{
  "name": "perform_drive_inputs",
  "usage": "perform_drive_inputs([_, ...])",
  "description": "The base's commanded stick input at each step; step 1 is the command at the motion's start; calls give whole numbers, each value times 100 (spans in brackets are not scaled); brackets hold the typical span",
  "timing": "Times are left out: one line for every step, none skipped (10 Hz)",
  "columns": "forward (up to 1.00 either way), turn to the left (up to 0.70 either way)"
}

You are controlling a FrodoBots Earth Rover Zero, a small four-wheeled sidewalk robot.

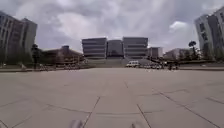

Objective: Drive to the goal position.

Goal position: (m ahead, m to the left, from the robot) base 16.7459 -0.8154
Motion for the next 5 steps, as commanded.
perform_drive_inputs([85, -2])
perform_drive_inputs([85, -2])
perform_drive_inputs([85, -2])
perform_drive_inputs([85, -2])
perform_drive_inputs([85, -2])
